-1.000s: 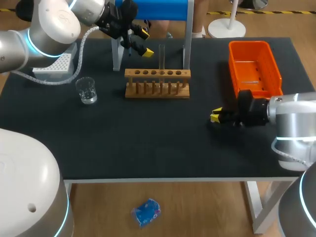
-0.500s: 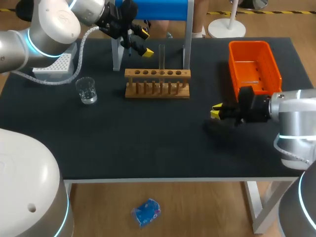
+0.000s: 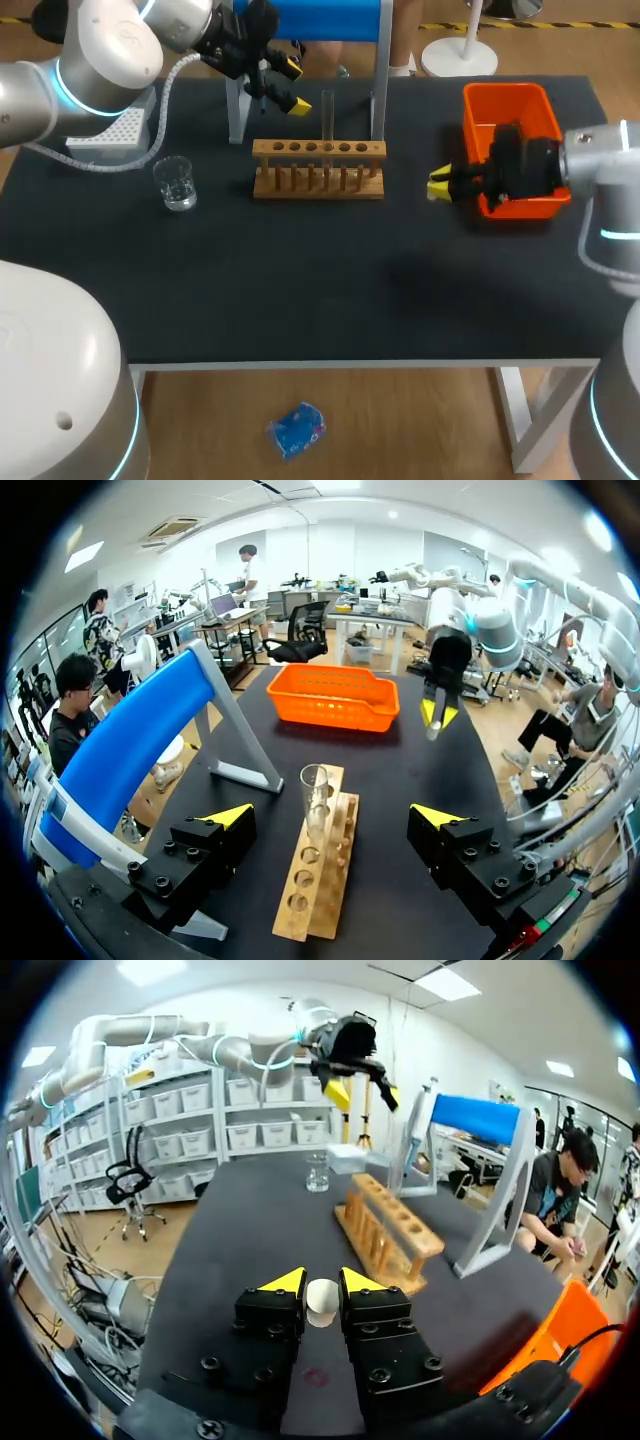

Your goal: Invert the test tube, pick up the pipette, mount the tip to pipette, aspirate from beaker and dispense into the tube, eject the tip, return the pipette, and cap with the stopper.

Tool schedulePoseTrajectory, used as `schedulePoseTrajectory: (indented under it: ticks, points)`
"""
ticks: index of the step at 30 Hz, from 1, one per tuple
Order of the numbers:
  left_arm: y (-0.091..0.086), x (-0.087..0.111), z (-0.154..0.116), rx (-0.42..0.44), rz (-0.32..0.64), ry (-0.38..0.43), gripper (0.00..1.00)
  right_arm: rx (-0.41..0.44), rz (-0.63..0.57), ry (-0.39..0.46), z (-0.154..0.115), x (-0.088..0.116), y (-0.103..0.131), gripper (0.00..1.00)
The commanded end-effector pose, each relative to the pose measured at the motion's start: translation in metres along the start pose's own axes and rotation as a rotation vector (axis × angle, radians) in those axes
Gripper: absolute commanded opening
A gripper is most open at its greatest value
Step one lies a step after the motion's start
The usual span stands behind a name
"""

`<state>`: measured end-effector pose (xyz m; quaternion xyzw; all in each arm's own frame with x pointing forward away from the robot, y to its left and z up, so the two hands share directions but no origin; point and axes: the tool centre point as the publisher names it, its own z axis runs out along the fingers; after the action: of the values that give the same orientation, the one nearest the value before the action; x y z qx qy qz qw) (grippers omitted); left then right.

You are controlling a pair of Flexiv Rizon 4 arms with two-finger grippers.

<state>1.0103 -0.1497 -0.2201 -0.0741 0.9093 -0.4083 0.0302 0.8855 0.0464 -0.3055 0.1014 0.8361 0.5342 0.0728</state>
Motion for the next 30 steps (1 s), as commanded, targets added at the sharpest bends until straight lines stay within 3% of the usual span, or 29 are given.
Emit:
schedulePoseTrajectory:
  ticks: [1,9,25,30]
  points:
    - [-0.001,-0.001,-0.001,-0.003,-0.001,0.004,1.00,-0.005,-0.007,0.079,-0.011,-0.011,0.021,0.00]
    - [-0.001,-0.001,-0.001,-0.003,-0.001,0.004,1.00,-0.044,-0.001,0.142,-0.007,-0.027,0.058,0.00]
    - [-0.001,-0.001,-0.001,-0.003,-0.001,0.004,1.00,-0.044,-0.001,0.142,-0.007,-0.027,0.058,0.00]
    - [-0.001,-0.001,-0.001,-0.003,-0.001,0.004,1.00,-0.030,-0.064,0.147,-0.004,-0.038,0.077,0.00]
